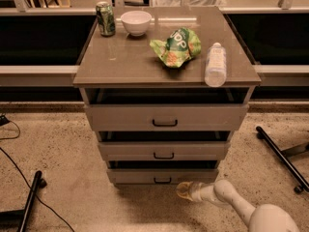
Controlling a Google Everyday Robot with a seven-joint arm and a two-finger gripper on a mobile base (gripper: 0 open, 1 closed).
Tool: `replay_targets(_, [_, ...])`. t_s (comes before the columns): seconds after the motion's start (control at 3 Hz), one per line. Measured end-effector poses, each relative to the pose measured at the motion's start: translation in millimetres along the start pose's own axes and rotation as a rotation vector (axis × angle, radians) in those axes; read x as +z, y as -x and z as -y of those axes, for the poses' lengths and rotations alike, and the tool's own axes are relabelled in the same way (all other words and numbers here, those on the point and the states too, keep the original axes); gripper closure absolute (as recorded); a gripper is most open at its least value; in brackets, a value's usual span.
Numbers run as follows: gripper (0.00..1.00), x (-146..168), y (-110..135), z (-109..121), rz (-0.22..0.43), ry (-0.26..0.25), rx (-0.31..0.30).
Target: Close bottom drawer
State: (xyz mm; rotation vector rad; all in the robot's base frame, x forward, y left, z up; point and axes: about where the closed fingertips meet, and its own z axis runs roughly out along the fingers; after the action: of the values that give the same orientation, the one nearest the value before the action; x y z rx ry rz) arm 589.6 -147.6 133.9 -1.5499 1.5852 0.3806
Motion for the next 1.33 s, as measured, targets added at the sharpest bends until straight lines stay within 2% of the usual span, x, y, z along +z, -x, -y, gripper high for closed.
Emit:
replay_targets(0.67, [0.17,0.7,0.1,3.0,0.005,0.001,0.010])
replay_targets(1.0, [0.00,-1.6,-0.2,0.9,0.013,0.005,0.017])
replay_targets(1.33, [0.00,-8.0,4.8,-21.9,0.060,0.046,0.012])
